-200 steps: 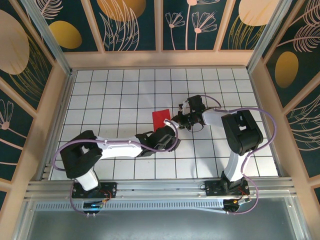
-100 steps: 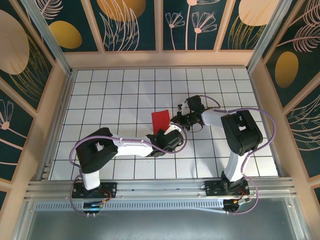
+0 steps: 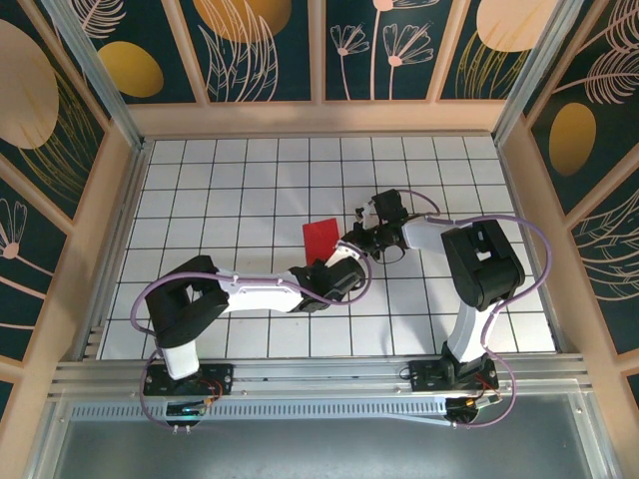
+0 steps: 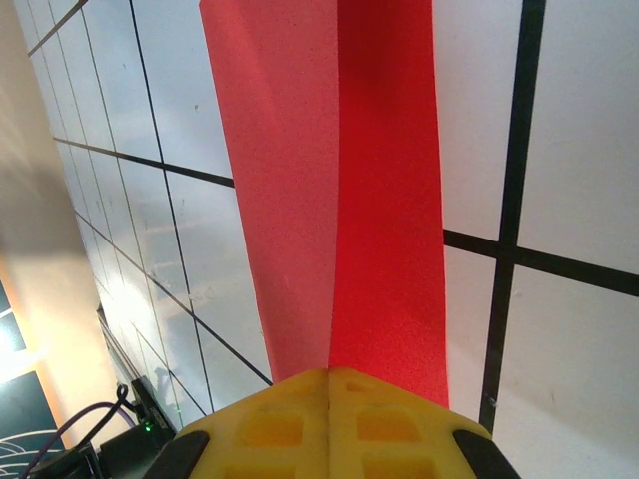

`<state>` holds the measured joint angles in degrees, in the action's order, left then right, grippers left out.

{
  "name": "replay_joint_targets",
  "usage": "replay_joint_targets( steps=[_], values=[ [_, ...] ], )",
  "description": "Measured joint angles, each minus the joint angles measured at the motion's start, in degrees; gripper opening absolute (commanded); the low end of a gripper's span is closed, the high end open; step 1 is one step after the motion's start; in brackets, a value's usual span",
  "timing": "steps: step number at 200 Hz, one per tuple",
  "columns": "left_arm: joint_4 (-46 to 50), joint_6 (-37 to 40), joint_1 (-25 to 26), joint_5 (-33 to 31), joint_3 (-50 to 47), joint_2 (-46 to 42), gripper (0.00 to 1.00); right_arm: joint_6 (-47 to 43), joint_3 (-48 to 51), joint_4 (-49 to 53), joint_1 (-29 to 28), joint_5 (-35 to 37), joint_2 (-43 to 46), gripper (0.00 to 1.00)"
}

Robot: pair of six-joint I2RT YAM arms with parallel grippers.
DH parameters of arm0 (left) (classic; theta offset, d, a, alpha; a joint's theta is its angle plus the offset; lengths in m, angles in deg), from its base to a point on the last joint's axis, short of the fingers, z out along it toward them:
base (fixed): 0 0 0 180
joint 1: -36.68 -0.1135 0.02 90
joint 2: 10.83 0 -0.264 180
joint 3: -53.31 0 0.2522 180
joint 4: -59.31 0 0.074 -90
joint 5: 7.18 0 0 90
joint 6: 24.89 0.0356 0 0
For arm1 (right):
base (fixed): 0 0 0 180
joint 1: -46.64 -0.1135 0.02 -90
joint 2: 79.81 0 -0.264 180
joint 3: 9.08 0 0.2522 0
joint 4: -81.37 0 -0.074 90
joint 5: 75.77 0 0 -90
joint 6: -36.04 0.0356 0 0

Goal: Fold a paper plane with a square sheet of paper (fold left side to right side)
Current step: Fold the triangle a second time at the center of the table.

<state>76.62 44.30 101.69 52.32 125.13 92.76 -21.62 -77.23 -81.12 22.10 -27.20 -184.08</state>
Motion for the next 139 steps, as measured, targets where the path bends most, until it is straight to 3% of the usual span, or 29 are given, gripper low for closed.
replay_joint_targets(
  steps=[31, 58, 89, 108, 133, 139],
  values=[
    [-0.5, -0.6, 0.0, 0.8, -0.3, -1.1, 0.00, -0.1, -0.5, -0.3, 0.2, 0.4, 0.3, 0.21],
    [-0.8, -1.7, -0.2, 3.1, -0.6, -1.6, 0.00, -0.3, -0.4, -0.9, 1.4, 1.7, 3.3, 0.32],
    [-2.2, -3.6, -2.0, 8.3, -2.1, -3.6, 0.00, -1.2, 2.2, -1.9, 5.5, 3.4, 11.0, 0.34],
    [-3.9, -5.3, -4.5, 12.8, -4.7, -6.6, 0.00, -2.9, 4.5, -2.0, 8.4, 4.4, 15.1, 0.29],
    [-7.0, -8.2, -8.5, 19.7, -7.3, -9.4, 0.00, -5.4, 8.4, -1.8, 10.2, 4.9, 18.6, 0.00],
    [-7.7, -8.9, -9.2, 21.2, -7.7, -9.6, 0.00, -6.1, 9.5, -1.9, 10.2, 4.5, 19.0, 0.00]
  ],
)
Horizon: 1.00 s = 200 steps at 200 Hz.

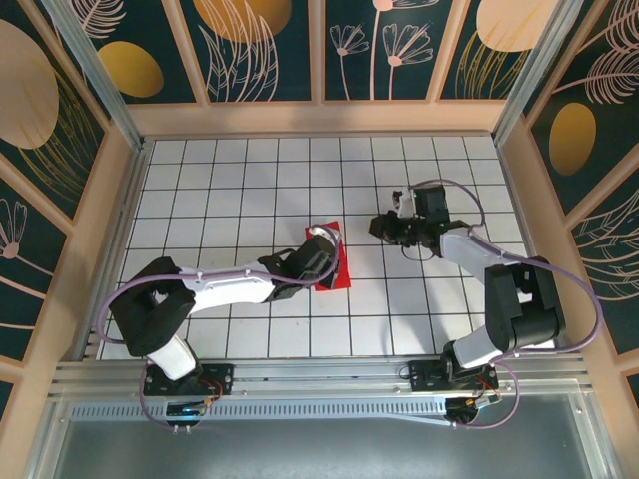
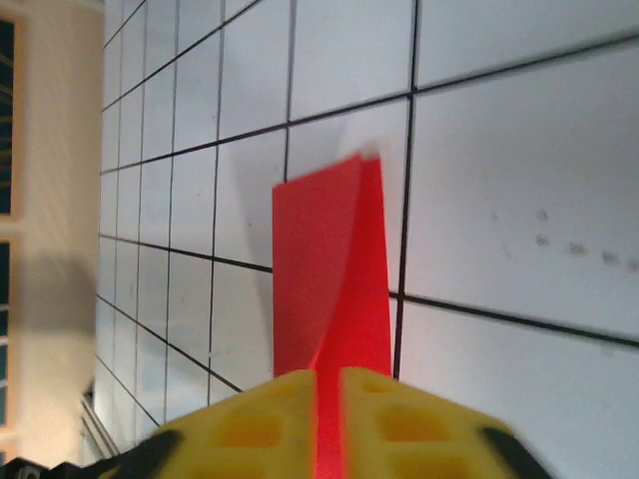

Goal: Fold a paper plane with a square sheet of paper (fold left side to right side)
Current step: Fold the triangle a second time at the center of the table.

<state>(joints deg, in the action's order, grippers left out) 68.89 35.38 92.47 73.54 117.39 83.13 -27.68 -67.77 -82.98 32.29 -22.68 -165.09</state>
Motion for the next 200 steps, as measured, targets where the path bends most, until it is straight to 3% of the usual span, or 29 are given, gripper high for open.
replay_joint_targets(
  steps=[29, 84, 122, 200],
  values=[
    [-3.8, -3.5, -2.0, 6.8, -2.4, -0.2, 0.00, -0.9, 5.2, -0.2, -1.4, -1.7, 0.5, 0.00],
    [-8.4, -8.7, -5.3, 14.7, -6.2, -0.2, 0.00, 0.7, 8.7, -3.7, -10.9, -2.7, -1.7, 0.00],
    [-9.8, -10.6, -5.6, 16.4, -6.4, -0.2, 0.00, 2.4, 8.7, -5.2, -14.6, -2.8, -5.7, 0.00],
    [-10.2, -11.9, -6.1, 16.6, -6.8, -0.2, 0.00, 3.0, 8.7, -5.7, -16.1, -2.9, -8.5, 0.00]
  ],
)
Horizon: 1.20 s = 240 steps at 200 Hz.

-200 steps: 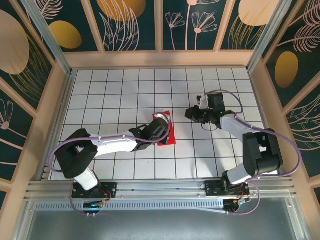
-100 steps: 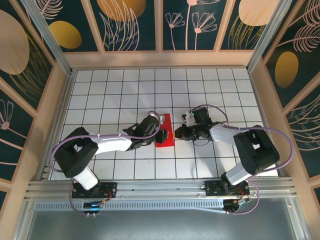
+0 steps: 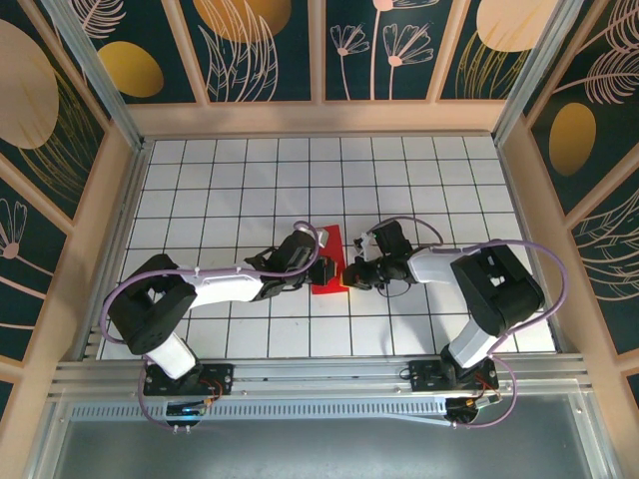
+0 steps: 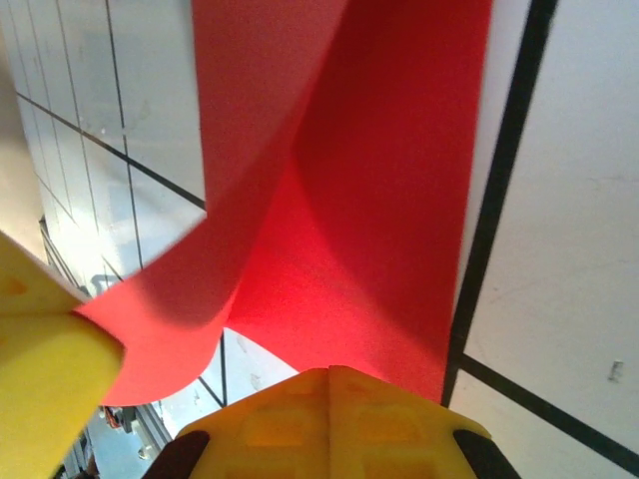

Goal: Fold a paper plane with a square sheet of paper (fold left side to right side)
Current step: Fold the triangle a second time at the center of the table.

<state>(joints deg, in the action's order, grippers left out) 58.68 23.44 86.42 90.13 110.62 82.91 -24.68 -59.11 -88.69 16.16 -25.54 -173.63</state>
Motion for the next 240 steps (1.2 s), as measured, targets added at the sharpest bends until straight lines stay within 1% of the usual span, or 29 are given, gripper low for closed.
replay_joint_targets(
  steps=[61, 119, 240],
  values=[
    [0.3, 0.9, -0.6, 0.2, -0.2, 0.0, 0.00, -1.7, -1.6, 4.7, 0.0, 2.0, -1.4, 0.00],
    [2.2, 3.4, -1.4, 0.1, -0.2, 0.0, 0.00, -2.2, -1.9, 5.0, 0.0, 1.9, -1.7, 0.00],
    [2.7, 6.5, -2.8, -2.9, -0.2, 1.2, 0.00, -2.4, -2.0, 5.2, 0.0, 1.7, -1.9, 0.00]
  ],
)
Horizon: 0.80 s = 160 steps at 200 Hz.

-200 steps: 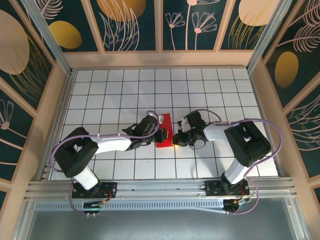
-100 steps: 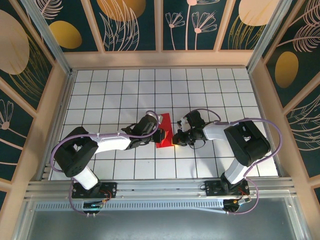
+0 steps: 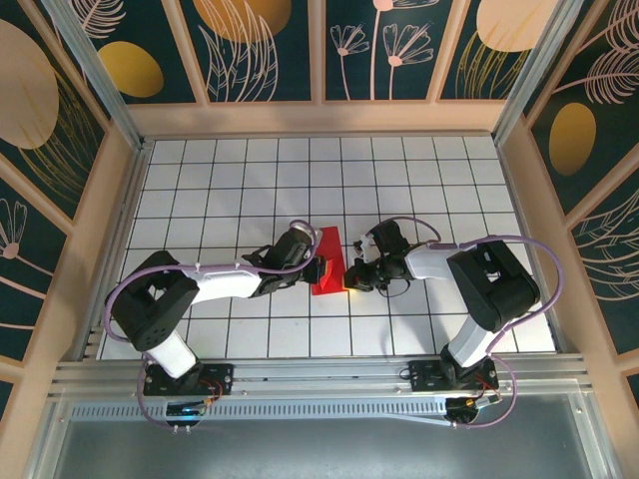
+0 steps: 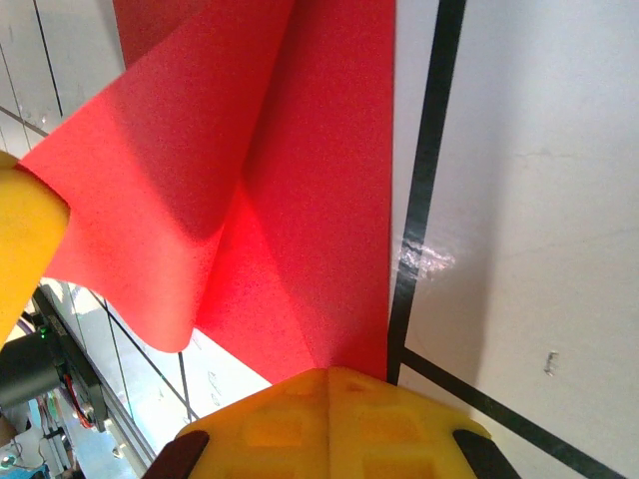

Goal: Fold a paper plane with a square sheet of paper (fold left side to right side)
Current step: Fold the triangle a second time at the center of the table.

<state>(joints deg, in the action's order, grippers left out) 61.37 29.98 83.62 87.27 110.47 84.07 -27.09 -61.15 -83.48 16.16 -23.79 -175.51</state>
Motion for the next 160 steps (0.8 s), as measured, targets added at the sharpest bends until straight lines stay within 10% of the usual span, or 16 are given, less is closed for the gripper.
replay_joint_targets(
  steps=[160],
  values=[
    [3.4, 3.3, -1.9, -3.3, 1.3, 2.3, 0.00, 0.0, -0.3, 0.3, 0.0, -0.2, -0.3, 0.00]
  ],
)
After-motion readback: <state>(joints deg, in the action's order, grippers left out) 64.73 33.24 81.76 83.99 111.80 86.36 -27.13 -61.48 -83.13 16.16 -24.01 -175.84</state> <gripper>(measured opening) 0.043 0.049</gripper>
